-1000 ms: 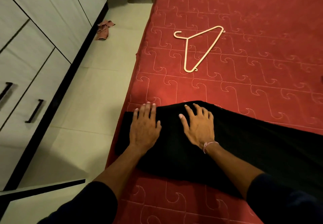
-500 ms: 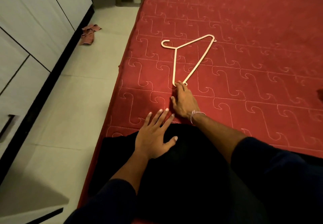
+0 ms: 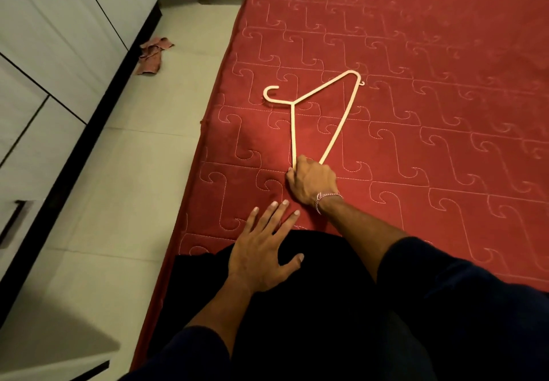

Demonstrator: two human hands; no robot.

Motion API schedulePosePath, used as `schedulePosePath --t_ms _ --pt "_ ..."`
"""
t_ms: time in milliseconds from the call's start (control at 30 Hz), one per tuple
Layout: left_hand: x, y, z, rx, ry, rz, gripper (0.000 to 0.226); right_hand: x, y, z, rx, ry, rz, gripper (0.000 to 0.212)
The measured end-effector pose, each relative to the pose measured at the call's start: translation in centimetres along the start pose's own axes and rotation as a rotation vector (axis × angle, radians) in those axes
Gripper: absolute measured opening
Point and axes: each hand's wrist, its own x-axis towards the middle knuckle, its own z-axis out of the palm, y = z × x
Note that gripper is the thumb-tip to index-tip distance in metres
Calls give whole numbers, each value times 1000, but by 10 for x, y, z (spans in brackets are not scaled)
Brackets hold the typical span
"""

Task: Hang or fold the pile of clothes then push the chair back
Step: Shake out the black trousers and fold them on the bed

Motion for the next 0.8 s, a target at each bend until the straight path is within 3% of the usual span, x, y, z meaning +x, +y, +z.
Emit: schedulePosePath --t_ms 167,300,533,600,700,800 --pt "-1 2 0 -4 12 8 82 -27 3 3 -27 -55 -42 35" --pt "-2 -2 -3 -5 -34 36 81 -54 6 10 175 -15 -36 37" --pt "-2 -11 -35 -80 -167 68 68 -137 -9 13 271 266 -135 32" --pt "-16 -16 -50 -56 -66 -46 64 -173 -13 22 264 297 -190 31" --pt "-61 -32 -66 72 148 -373 40 -223 -17 39 187 277 -237 32" --pt "-113 -44 -62 143 159 -633 35 -247 -12 47 111 233 -107 52"
